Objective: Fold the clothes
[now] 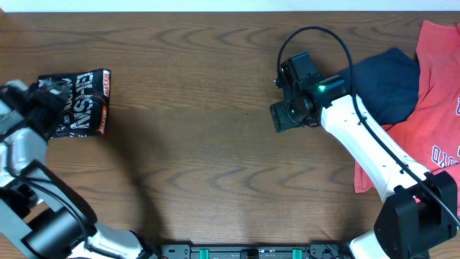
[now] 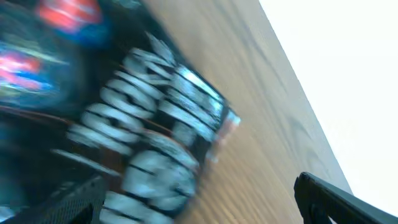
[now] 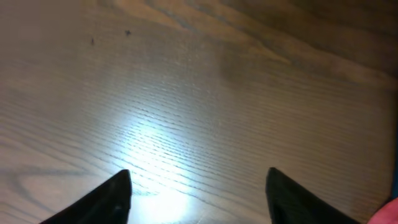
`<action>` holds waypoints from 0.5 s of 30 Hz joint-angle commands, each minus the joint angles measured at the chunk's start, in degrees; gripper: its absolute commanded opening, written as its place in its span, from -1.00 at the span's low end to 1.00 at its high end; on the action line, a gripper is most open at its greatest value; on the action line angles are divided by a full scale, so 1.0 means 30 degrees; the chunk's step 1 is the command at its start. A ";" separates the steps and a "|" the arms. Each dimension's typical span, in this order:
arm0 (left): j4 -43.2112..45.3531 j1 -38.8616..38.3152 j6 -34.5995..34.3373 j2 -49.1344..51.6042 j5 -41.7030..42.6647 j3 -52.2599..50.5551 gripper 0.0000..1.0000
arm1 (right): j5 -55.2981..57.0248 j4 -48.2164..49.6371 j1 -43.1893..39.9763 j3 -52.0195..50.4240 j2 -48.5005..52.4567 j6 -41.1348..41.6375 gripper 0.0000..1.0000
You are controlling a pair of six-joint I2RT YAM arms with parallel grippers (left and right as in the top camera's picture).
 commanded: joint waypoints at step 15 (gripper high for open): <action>-1.3551 -1.5868 0.4750 -0.0685 -0.5756 0.0240 0.96 | -0.5646 -0.1537 -0.7497 0.0080 -0.0284 0.0015 0.98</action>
